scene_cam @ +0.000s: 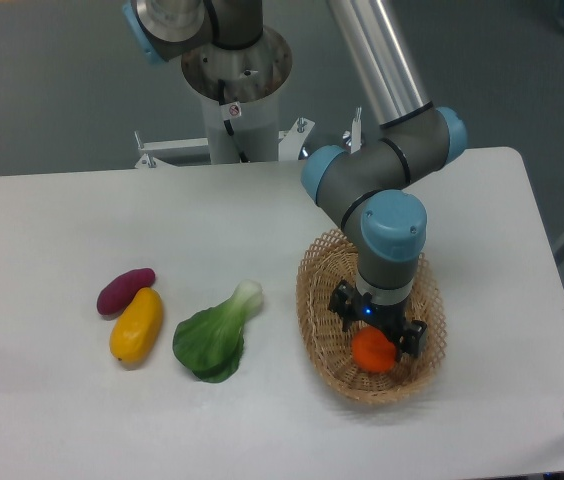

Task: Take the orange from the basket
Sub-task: 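Close the gripper around the orange in the basket, then lift the held orange up out of the basket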

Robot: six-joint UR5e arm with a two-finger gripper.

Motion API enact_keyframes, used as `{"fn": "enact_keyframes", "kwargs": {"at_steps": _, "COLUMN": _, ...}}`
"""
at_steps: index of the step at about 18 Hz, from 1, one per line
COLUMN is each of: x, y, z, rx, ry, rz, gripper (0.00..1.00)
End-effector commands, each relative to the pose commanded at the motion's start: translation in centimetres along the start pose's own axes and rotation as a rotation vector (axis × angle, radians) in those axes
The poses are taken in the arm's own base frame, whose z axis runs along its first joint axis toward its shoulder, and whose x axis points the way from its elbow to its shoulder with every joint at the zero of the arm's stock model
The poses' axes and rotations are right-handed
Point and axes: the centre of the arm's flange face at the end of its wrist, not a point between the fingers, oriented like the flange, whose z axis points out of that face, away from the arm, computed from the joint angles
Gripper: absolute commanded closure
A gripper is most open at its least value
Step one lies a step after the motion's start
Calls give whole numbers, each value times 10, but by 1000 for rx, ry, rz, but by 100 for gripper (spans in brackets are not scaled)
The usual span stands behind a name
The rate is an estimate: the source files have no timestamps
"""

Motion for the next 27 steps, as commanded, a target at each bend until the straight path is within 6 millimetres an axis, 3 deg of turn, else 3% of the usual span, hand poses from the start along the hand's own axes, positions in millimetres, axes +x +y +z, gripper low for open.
{"fn": "enact_keyframes", "kwargs": {"at_steps": 9, "x": -2, "y": 0, "z": 4, "rx": 8, "ry": -23, "rz": 3, "gripper": 0}}
{"fn": "enact_keyframes", "kwargs": {"at_steps": 20, "x": -2, "y": 1, "z": 2, "rx": 9, "ry": -25, "rz": 8, "gripper": 23}}
{"fn": "enact_keyframes", "kwargs": {"at_steps": 22, "x": -2, "y": 0, "z": 0, "rx": 9, "ry": -26, "rz": 6, "gripper": 33}}
{"fn": "enact_keyframes", "kwargs": {"at_steps": 27, "x": -5, "y": -1, "z": -9, "rx": 17, "ry": -41, "rz": 12, "gripper": 33}}
